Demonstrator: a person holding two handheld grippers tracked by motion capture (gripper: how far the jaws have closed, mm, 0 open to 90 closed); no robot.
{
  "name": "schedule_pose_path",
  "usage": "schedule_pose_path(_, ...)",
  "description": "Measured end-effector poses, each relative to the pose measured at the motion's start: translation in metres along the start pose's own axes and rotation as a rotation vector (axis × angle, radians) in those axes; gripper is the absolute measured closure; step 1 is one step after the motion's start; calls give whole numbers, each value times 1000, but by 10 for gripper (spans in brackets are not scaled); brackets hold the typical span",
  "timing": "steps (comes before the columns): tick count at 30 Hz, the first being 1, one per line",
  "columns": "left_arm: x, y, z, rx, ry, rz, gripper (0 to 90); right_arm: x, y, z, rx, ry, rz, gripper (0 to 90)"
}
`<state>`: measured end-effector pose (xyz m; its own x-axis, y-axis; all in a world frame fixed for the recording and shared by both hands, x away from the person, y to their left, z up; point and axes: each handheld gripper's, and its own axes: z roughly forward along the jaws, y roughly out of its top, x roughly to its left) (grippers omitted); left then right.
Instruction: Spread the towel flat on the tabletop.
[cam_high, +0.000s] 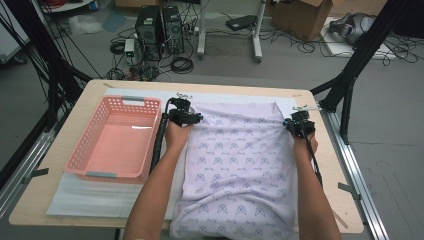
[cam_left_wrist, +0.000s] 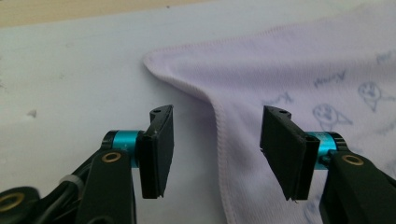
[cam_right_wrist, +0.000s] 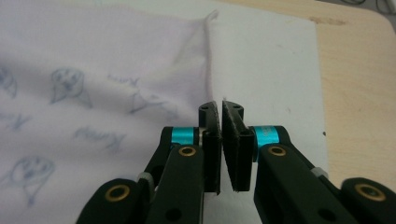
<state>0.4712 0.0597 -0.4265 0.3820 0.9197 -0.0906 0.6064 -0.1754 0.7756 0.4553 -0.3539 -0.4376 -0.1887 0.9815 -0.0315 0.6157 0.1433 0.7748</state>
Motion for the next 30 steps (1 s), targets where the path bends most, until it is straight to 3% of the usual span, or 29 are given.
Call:
schedule_pose_path(2, 0, -5, 0, 10, -5, -11, 459, -3, -1, 0, 12, 34, 35, 704)
schedule_pose_path(5, 0, -14, 6, 88, -11, 10, 448, -6, -1, -8, 29, 93, 33, 647)
schedule_pose_path(7, -6, -18, 6, 64, 23, 79, 441, -7, 0, -17, 12, 108, 23, 644)
schedule_pose_path(8, -6, -19, 6, 54, 26, 76, 451, -9, 2, -25, -12, 123, 19, 643)
schedule_pose_path(9, -4, -18, 6, 48, 29, 67, 523, -10, 2, -31, -27, 142, 20, 641)
schedule_pose_path(10, -2, -17, 5, 40, 30, 59, 743, -11, 3, -34, -33, 149, 21, 639)
schedule_pose_path(11, 0, -17, 7, 37, 44, 56, 865, -12, 3, -40, -43, 162, 22, 636)
schedule_pose_path(12, 3, -14, 9, 38, 56, 42, 874, -13, 3, -43, -47, 172, 20, 633)
schedule_pose_path(14, 8, -10, 12, 29, 125, 45, 879, -13, 1, -53, -61, 194, 9, 630)
schedule_pose_path(16, 16, -7, 14, -9, 175, 1, 880, -11, -4, -59, -61, 224, 1, 624)
schedule_pose_path(17, 19, -6, 14, -25, 188, -19, 879, -10, -8, -61, -56, 245, -10, 617)
schedule_pose_path(20, 21, -5, 14, -57, 173, -34, 832, -5, -19, -61, -22, 306, -15, 590)
schedule_pose_path(21, 21, -5, 13, -57, 171, -34, 722, -1, -22, -57, 32, 337, -38, 586)
schedule_pose_path(23, 21, -6, 11, -51, 101, -77, 587, 5, -24, -52, 62, 356, -69, 586)
schedule_pose_path(25, 17, -10, 8, -52, 70, -75, 489, 14, -25, -47, 78, 352, -115, 593)
schedule_pose_path(28, 8, -17, 2, -60, 31, -36, 470, 21, -27, -31, 141, 259, -182, 689)
schedule_pose_path(29, 6, -19, -1, -65, 18, -32, 470, 18, -26, -30, 129, 268, -158, 871)
schedule_pose_path(30, 4, -21, -3, -64, 10, -27, 467, 16, -25, -29, 120, 251, -171, 871)
